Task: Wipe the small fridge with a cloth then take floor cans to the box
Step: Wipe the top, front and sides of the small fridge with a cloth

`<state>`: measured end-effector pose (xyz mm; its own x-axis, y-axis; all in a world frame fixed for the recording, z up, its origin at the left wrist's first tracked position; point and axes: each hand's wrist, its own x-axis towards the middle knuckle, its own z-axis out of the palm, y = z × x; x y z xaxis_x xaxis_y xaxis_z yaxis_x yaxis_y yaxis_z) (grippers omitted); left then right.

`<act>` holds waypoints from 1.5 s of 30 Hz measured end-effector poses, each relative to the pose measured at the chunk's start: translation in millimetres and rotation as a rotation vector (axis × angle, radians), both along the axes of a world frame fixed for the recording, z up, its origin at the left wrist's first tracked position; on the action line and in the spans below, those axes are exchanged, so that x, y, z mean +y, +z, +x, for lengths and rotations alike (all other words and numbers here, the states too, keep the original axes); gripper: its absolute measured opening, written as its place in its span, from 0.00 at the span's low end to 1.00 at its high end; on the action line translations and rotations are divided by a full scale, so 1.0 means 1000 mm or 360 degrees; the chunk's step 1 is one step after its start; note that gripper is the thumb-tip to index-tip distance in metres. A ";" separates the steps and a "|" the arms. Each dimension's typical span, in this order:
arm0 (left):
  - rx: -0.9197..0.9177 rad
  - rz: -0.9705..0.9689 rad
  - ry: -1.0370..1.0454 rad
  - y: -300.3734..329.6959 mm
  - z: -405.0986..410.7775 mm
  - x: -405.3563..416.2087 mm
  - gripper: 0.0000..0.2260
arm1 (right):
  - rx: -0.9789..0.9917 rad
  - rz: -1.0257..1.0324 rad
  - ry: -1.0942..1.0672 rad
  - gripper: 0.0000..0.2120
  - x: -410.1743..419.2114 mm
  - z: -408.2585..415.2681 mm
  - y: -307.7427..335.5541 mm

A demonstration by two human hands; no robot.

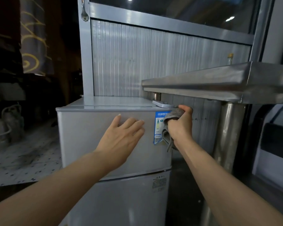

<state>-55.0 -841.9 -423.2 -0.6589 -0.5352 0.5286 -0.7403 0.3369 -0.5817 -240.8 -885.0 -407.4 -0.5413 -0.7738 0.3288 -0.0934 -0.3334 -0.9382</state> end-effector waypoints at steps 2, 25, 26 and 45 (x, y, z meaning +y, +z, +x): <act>0.0064 0.0015 -0.0010 -0.001 0.000 0.000 0.28 | 0.0099 -0.0090 -0.0088 0.29 0.005 0.003 -0.010; 0.0352 0.0896 0.0362 0.145 0.082 0.021 0.35 | 0.0484 0.0484 0.0439 0.34 0.059 0.089 0.103; 0.0396 0.0970 0.0390 0.157 0.085 0.022 0.35 | 0.0458 0.0533 0.0488 0.35 0.060 0.091 0.117; 0.0665 0.1165 0.0483 0.341 0.186 0.082 0.26 | 0.0607 0.0869 0.0744 0.25 0.091 0.159 0.314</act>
<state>130.7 -759.6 -81.9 -0.2645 -0.9524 0.1517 -0.9612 0.2731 0.0392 -82.2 -794.1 -93.5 -0.0496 -0.9967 -0.0638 -0.4038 0.0784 -0.9115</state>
